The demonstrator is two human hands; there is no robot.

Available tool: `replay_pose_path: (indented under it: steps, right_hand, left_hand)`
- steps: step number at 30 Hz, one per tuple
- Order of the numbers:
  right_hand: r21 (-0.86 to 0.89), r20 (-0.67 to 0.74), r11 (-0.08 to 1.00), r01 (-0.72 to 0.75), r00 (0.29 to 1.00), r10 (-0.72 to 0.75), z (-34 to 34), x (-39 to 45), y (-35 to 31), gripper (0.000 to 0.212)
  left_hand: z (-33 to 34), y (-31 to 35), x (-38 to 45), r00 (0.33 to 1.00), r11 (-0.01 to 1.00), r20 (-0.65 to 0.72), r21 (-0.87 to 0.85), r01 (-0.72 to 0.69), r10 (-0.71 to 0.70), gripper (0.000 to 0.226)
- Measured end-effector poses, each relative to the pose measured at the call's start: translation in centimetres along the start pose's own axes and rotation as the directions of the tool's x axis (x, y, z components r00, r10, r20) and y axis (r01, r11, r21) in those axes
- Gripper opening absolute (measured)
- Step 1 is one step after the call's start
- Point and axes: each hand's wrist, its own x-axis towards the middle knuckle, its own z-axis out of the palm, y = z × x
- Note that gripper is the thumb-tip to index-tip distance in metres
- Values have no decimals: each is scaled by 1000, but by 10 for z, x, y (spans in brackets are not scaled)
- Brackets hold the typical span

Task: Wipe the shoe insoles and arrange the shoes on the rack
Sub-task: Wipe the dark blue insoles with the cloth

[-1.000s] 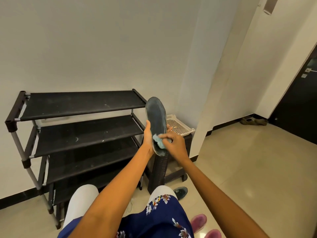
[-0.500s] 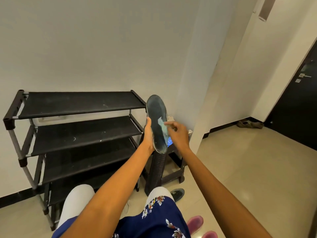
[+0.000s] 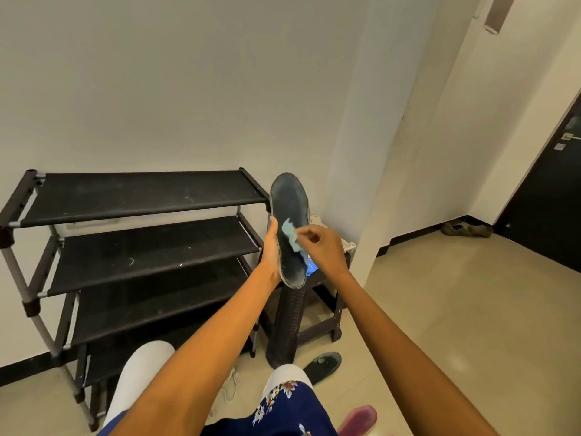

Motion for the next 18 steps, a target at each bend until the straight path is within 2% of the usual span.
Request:
replay_pose_path:
  steps: [1,3,5,8,10,13,15,18]
  right_hand:
    - [-26,-60,999,-33,998,31,-1,2,1,18]
    - [-107,-63,993,-55,997,48,1,0,2,22]
    - [-139,14,990,-20,1000,22,2,-7,3,22]
    - [-147,158,985,95,985,-71,-1,-21,0,17]
    - [-175,97,975,136,988,-121,-6,-25,-3,13]
    - [-80,-117,997,10,993,-19,-12,-13,-1,18]
    - [-162,-95,986,-52,995,37,-12,-5,4,25]
    - [-336,-57,941,-28,998,10,-3,-4,10,25]
  left_hand:
    - [4,0,0,1000,1000,9,8,9,-9,61]
    - [10,-1,1,1000,1000,5,-9,6,-6,59]
    - [7,-2,8,999,1000,-33,-13,-5,5,58]
    - [3,-2,9,1000,997,-8,-70,22,-22,65]
    - [5,-4,9,1000,998,11,-50,27,-26,65]
    - [13,-7,11,1000,1000,-17,14,1,-1,61]
    - [20,-14,9,999,1000,-12,-7,30,-30,64]
    - [23,-19,10,996,998,-64,-15,64,-65,65]
